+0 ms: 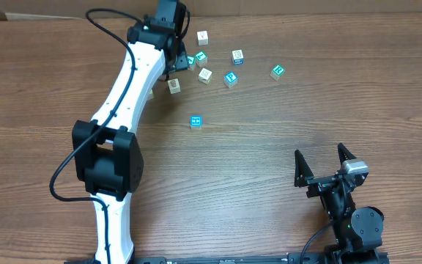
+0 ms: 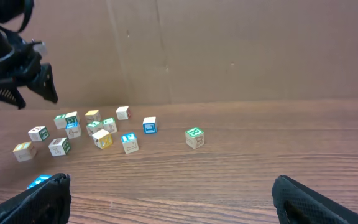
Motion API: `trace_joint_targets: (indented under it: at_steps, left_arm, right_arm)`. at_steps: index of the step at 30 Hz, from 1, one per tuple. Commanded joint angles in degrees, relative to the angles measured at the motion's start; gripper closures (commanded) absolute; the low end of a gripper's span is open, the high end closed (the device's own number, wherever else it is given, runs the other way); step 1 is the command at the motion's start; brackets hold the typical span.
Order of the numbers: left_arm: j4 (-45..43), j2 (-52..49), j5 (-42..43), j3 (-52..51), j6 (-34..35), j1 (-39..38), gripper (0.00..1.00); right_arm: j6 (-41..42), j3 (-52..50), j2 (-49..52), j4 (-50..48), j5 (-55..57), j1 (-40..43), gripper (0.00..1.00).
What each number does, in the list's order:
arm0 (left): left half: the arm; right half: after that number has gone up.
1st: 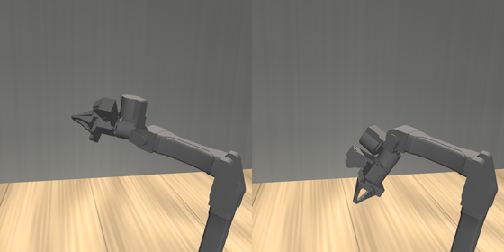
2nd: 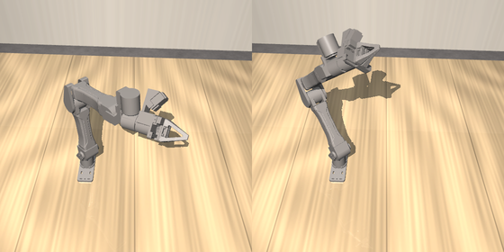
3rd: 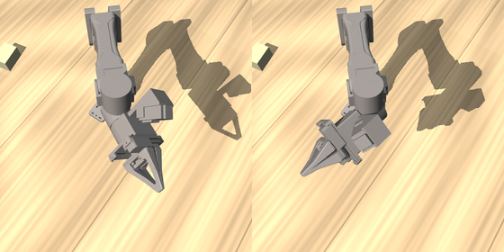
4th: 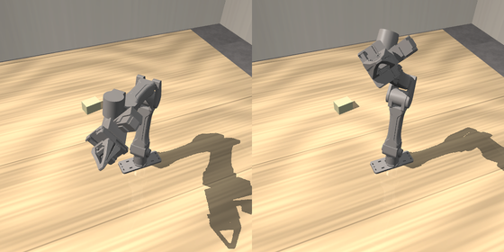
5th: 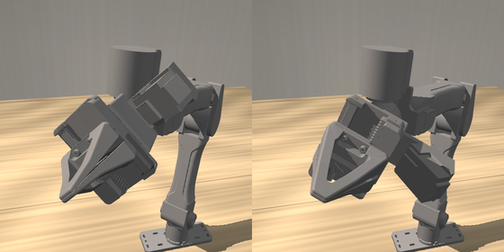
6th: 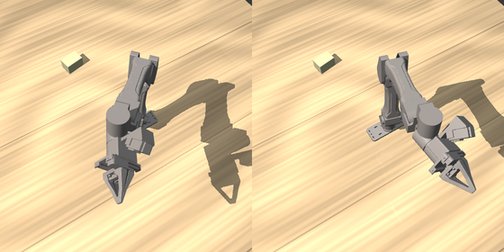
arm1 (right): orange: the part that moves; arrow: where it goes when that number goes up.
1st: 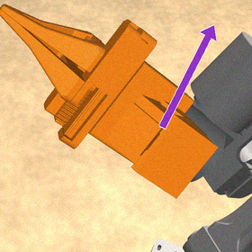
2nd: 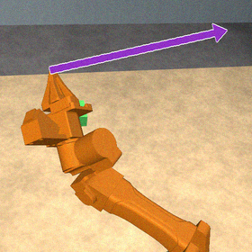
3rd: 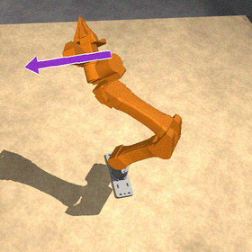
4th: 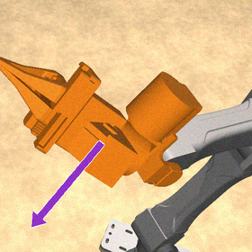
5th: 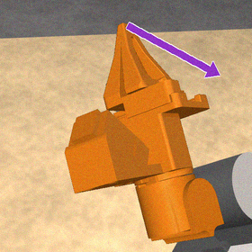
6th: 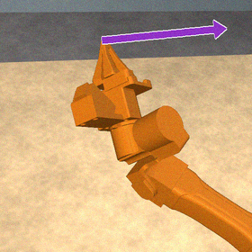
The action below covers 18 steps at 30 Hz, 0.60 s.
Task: Form a horizontal line
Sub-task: 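Lower the left gripper and grasp the wooden pineapple block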
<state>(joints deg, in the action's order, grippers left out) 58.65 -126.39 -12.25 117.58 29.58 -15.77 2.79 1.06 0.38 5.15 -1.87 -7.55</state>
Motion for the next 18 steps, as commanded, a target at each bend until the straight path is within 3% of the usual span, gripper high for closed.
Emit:
trace_joint_targets:
  at_steps: [1, 18]
  left_arm:
    - [-3.3, 0.1, -0.1, -4.6, 0.2, -0.4, 0.33]
    - [-18.5, 0.1, 2.0, -17.2, 0.4, -1.2, 0.37]
  right_arm:
    - [0.2, -0.6, -0.2, -0.3, 0.7, -0.2, 0.00]
    - [0.2, -0.6, -0.2, -0.3, 0.7, -0.2, 0.00]
